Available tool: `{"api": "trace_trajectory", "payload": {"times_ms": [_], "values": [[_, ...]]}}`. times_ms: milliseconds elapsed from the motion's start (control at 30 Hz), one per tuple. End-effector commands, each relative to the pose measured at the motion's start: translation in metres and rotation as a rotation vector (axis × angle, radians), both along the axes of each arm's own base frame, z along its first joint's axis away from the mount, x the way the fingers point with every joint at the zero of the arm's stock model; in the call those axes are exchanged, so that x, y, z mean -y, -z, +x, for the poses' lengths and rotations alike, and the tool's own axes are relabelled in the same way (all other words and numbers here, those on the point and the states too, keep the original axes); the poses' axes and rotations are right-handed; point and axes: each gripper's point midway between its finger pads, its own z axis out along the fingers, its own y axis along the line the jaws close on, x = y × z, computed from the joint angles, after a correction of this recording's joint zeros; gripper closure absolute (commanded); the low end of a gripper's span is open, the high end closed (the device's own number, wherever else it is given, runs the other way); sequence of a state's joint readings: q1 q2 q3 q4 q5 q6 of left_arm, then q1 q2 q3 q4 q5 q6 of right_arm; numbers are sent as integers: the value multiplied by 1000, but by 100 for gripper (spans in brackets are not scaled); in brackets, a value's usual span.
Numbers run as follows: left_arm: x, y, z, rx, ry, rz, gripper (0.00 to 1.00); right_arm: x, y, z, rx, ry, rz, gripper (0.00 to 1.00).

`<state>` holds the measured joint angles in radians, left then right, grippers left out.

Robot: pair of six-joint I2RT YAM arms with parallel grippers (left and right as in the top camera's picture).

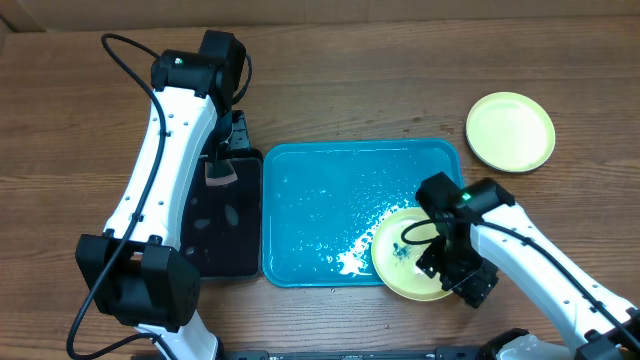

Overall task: Clean dirty plates on tray and stack at the side
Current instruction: 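Grasp the remaining yellow plate rim with the right gripper and drag it left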

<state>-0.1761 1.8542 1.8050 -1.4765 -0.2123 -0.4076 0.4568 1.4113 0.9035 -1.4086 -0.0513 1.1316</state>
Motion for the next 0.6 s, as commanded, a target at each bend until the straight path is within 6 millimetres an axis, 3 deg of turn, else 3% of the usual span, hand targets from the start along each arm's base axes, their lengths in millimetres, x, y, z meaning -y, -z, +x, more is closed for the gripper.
{"api": "trace_trajectory", "payload": {"times_ms": [0, 167, 300, 567], "values": [[2, 3, 0, -16, 25, -17, 96, 2, 10, 0, 28, 117, -17, 26], [3, 3, -1, -19, 32, -22, 96, 8, 33, -5, 35, 192, -27, 27], [3, 3, 0, -18, 32, -22, 96, 14, 51, -7, 44, 239, -21, 36], [3, 3, -1, -19, 32, -22, 96, 23, 61, 19, 149, 255, -12, 52]]}}
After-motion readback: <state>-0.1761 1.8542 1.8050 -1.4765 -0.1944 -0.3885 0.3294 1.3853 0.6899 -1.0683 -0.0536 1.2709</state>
